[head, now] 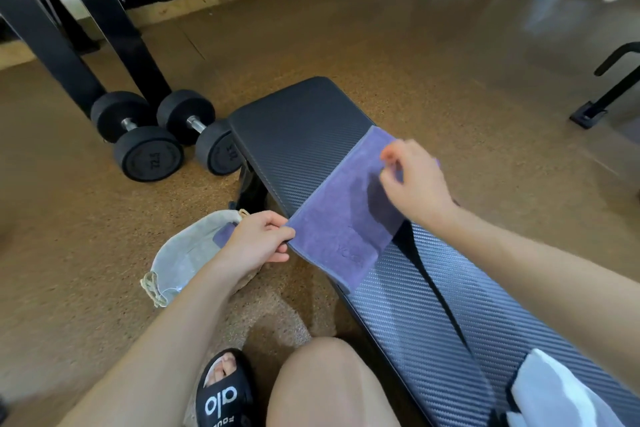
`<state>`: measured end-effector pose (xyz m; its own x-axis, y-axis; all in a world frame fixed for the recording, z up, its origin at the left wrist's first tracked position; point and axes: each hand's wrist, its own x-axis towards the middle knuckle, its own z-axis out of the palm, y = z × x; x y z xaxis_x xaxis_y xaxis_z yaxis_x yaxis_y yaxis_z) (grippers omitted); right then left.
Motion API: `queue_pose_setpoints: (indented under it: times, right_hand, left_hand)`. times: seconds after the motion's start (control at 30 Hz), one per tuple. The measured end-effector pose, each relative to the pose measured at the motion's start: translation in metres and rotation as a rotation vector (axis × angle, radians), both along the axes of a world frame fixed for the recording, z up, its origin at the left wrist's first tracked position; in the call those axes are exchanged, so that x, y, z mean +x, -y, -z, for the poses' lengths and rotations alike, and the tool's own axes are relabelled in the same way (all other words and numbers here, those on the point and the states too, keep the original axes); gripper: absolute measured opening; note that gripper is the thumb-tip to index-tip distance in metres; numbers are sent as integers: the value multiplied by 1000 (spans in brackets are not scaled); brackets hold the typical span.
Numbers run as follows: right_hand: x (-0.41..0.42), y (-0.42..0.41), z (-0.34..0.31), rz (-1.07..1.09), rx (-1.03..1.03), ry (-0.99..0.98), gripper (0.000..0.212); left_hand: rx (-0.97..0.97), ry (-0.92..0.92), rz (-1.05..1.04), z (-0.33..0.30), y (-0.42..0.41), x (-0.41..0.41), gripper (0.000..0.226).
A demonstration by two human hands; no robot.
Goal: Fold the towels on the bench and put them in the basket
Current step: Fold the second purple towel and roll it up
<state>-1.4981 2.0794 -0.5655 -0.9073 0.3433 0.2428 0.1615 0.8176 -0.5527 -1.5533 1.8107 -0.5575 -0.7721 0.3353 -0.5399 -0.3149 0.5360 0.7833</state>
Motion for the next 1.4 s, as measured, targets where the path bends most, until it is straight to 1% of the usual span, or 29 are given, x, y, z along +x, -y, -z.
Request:
queue_pose_setpoints:
  times: [0.03,0.1,0.17,0.27,0.4,0.43,0.47,0.57,0.6,0.7,0.8,0.87,0.93,1.0,1.1,1.17,1.23,1.27,1.33,1.4]
  right_hand:
    - [21,13,0,-107,-5,26,19]
    - [57,37,-1,-291,54,108,28]
    - [85,53,1,-390,133,199,41]
    - [114,67,5,-402,203,266,53]
    - [137,79,6,-364,261,230,60]
    - [141,82,7,-361,276,232,59]
    - [144,84,10,-359,292,230,53]
    - [152,85,16,-319,335,140,19]
    - [154,83,15,-300,348,114,14]
    - [158,75,8,-243,397,69,11]
    - [162,69,1,-223,405,106,10]
    - [167,70,1,-250,424,150,14]
    - [172,73,5,-239,449,161,16]
    - [174,79,9,-171,463,144,12]
    - [170,92,16,-97,483,121,10]
    - [167,96,19,-63,478,116,12]
    - [165,97,22,-45,474,112,17]
    - [164,97,23,-54,480,110,19]
    - [165,96,25,-90,505,110,22]
    - [165,95,25,-118,521,111,19]
  left_hand:
    - [1,8,-12,-2,-1,4,2]
    - [8,32,-39,-4,-1,10,3]
    - [25,75,-63,-4,-1,15,4]
    - [46,138,-74,-8,-1,24,9]
    - [87,187,-102,-18,-1,38,12]
    - [96,199,-108,-19,0,42,11]
    - [106,213,-116,-19,0,45,9]
    - [105,236,-120,-20,1,56,7]
    - [92,239,-105,-19,1,59,10]
    - [53,271,-72,-19,1,69,16]
    - [47,328,-85,-17,-3,76,18]
    - [44,346,-82,-13,-4,80,19]
    - [28,291,-42,-8,-4,82,17]
    - [24,179,0,-3,-5,83,19]
    - [52,60,-44,-1,-8,85,15]
    - [57,34,-68,0,-10,86,27]
    - [49,24,-38,-1,-10,88,34]
    - [47,42,-27,-2,-9,88,35]
    - [71,143,-14,-3,-4,87,29]
    - [119,249,1,-3,0,84,28]
